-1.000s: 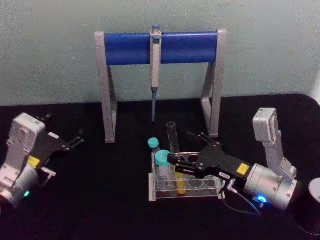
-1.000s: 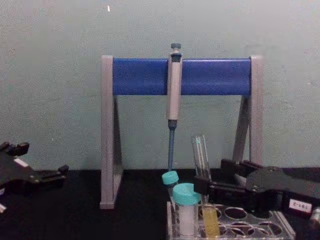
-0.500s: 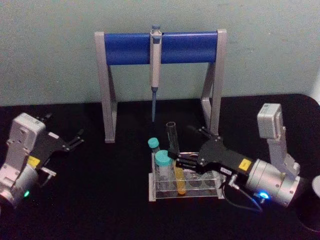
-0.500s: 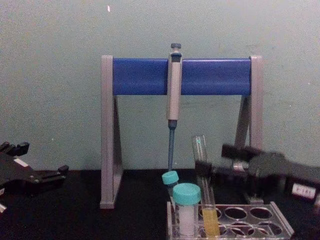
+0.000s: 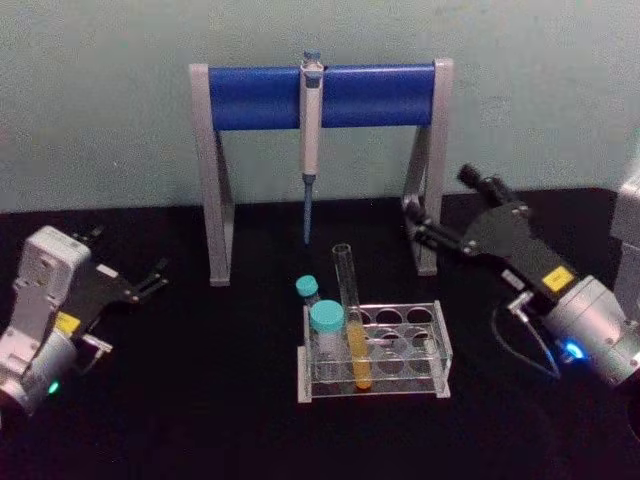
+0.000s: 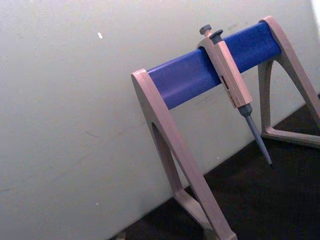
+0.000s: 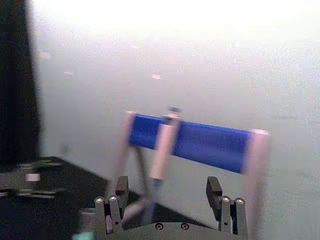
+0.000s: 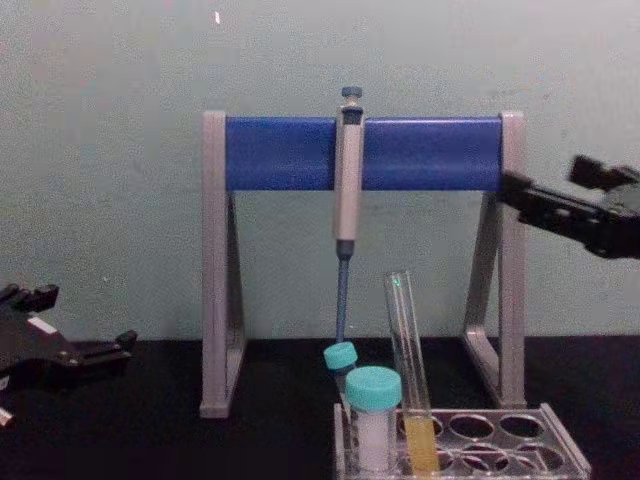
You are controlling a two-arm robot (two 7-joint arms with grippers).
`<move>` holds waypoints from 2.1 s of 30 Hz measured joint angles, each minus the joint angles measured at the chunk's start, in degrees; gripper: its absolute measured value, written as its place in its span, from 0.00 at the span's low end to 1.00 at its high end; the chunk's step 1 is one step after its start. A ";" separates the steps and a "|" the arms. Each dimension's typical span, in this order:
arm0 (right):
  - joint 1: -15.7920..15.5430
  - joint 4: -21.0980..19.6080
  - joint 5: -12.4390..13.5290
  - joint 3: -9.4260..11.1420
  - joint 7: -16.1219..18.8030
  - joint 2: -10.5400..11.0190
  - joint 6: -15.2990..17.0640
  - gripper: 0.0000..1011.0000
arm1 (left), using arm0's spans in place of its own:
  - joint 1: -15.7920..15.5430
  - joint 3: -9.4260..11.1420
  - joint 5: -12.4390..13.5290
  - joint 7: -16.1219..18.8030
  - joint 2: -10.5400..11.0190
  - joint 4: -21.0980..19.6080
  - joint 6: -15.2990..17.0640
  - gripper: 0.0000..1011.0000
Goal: Pick up the test tube from the test tube rack, shake it, then place it back into the test tube rack.
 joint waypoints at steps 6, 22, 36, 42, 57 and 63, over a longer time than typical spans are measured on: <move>-2.55 -0.18 -7.91 2.70 -11.84 -2.22 0.98 0.99 | 0.00 0.00 0.00 0.00 0.00 0.00 0.00 0.99; -2.93 8.60 -16.21 3.80 -22.27 -7.45 7.81 0.99 | 0.00 0.00 0.00 0.00 0.00 0.00 0.00 0.99; -1.12 15.58 -17.43 4.40 -21.22 -10.23 9.64 0.99 | 0.00 0.00 0.00 0.00 0.00 0.00 0.00 0.99; -1.15 15.46 -17.41 4.37 -21.22 -10.17 9.61 0.99 | 0.00 0.00 0.00 0.00 0.00 0.00 0.00 0.99; -1.23 15.21 -17.37 4.29 -21.27 -10.06 9.53 0.99 | 0.00 0.00 0.00 0.00 0.00 0.00 0.00 0.99; -1.25 15.16 -17.36 4.27 -21.28 -10.03 9.50 0.99 | 0.00 0.00 0.00 0.00 0.00 0.00 0.00 0.99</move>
